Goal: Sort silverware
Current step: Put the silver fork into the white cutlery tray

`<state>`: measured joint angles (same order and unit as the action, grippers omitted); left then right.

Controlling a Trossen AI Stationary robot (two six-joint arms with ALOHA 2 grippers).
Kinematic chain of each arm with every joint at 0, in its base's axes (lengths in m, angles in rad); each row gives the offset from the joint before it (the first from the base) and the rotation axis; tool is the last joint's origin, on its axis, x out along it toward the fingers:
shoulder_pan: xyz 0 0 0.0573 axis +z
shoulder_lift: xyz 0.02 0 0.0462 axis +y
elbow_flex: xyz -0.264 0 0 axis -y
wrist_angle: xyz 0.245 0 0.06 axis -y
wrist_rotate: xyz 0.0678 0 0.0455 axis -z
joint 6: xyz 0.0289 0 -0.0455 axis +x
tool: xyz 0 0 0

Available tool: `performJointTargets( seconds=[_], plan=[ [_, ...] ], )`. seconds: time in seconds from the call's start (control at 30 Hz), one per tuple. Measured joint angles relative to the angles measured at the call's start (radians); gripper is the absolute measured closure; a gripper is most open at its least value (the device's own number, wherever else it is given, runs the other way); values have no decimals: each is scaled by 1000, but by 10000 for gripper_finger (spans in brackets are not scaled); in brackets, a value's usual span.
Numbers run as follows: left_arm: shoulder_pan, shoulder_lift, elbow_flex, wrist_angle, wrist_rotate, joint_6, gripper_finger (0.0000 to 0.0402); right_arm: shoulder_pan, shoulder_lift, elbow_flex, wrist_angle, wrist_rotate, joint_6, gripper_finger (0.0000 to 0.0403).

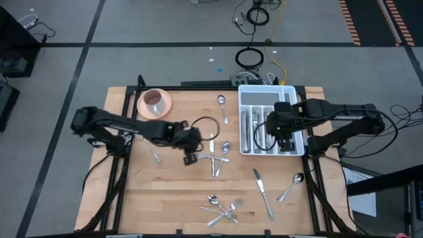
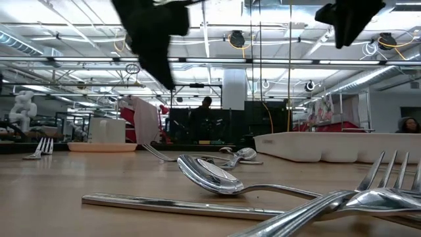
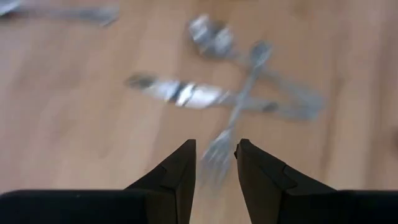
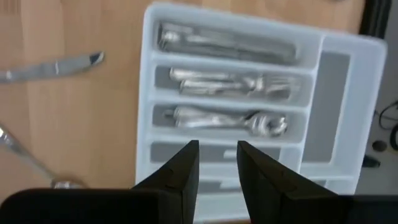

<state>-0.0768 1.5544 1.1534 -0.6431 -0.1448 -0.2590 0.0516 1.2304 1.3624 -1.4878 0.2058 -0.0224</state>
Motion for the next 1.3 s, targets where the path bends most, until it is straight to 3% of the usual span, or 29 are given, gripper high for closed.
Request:
performJointTargets(
  seconds=[0.1,0.23,0.4,0.83,1.03,1.3],
  plan=[
    [43,53,0,100,131,69,281,32,-7,0,-43,-4,29,302],
    [70,119,0,102,242,160,281,68,-40,0,-56,-35,62,302],
    [70,205,0,104,322,264,281,102,-101,0,-59,-51,138,302],
    [75,290,1,139,324,227,281,110,-207,0,-60,-50,284,302],
    [76,289,83,86,324,194,278,110,-213,0,-76,-45,294,302],
    [79,289,106,70,238,220,198,110,-213,0,-78,-23,291,302]
  ],
)
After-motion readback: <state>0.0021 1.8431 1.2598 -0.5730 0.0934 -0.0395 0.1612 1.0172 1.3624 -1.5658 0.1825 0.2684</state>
